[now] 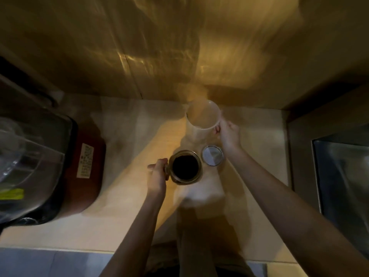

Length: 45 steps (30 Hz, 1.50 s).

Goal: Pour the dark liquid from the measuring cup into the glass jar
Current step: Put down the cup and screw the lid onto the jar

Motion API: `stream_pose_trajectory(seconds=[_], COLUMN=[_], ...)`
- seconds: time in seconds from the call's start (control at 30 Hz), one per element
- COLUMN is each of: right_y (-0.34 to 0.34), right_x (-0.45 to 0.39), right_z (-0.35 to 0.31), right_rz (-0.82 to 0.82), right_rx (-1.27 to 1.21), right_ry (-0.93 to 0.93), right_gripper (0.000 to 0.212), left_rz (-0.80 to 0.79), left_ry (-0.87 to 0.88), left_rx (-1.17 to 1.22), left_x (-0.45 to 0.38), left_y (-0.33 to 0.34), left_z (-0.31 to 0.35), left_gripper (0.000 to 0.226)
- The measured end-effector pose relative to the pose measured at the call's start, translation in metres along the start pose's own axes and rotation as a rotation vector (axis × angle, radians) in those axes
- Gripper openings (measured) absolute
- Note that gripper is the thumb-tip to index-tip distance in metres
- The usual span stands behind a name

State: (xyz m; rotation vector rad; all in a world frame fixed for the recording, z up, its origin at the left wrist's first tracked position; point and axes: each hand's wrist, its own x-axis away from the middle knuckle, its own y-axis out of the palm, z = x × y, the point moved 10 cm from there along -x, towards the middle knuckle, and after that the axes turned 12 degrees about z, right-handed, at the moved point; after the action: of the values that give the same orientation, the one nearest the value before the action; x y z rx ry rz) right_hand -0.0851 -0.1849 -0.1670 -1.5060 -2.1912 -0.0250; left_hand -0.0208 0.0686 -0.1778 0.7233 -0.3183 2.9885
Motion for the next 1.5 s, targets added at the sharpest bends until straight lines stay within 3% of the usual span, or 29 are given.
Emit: stream_pose_trajectory(seconds=[0.17,0.27,0.4,0.5,0.57,0.67,0.77,1.0,1.27,1.4,1.5], right_y=[-0.001,-0.006,-0.033,-0.047,-0.043,-0.025,-0.013,-0.017,-0.035,-0.037,-0.036], right_x=[0.000,0.004,0.002,0.005,0.010,0.026,0.038,0.035,0.061,0.084,0.102], right_z=[-0.002,-0.004,0.006,0.027,0.043,0.058,0.061,0.055,0.020,-0.003,-0.018], right_rz=[-0.004,0.012,0.176,0.223,0.115,-0.130,-0.204,-0.188,-0.290,-0.375,-0.448], right_rx=[0.106,0.188,0.092,0.185,0.357,0.620,0.871,1.024,0.907,0.922,0.942], right_ry=[-0.068,-0.145,-0.144,-0.159,-0.185,-0.309,-0.500,-0.601,-0.620,-0.697,-0.789], right_gripper=[0.054,0.042,0.022,0.017,0.026,0.062,0.088,0.085,0.085,0.086,0.087], left_rz=[-0.025,-0.065,-0.045,-0.085,-0.111,-0.149,-0.132,-0.111,-0.145,-0.191,-0.295], left_ry=[-0.077,-0.023,0.001,-0.020,-0.026,-0.032,-0.050,-0.049,-0.039,0.057,0.164], left_rx=[0.005,-0.066,-0.156,-0.034,-0.010,0.006,-0.004,-0.019,-0.125,-0.270,-0.231], left_x=[0.003,0.003,0.001,-0.005,-0.006,-0.003,-0.001,-0.004,-0.005,-0.004,0.001], left_y=[0.011,0.012,0.010,0.021,0.026,0.031,0.030,0.025,0.023,0.024,0.023], left_z=[-0.014,-0.013,-0.004,0.002,0.002,-0.007,-0.018,-0.022,-0.023,-0.015,0.002], left_gripper=[0.041,0.036,0.042,0.034,0.033,0.038,0.040,0.044,0.035,0.040,0.025])
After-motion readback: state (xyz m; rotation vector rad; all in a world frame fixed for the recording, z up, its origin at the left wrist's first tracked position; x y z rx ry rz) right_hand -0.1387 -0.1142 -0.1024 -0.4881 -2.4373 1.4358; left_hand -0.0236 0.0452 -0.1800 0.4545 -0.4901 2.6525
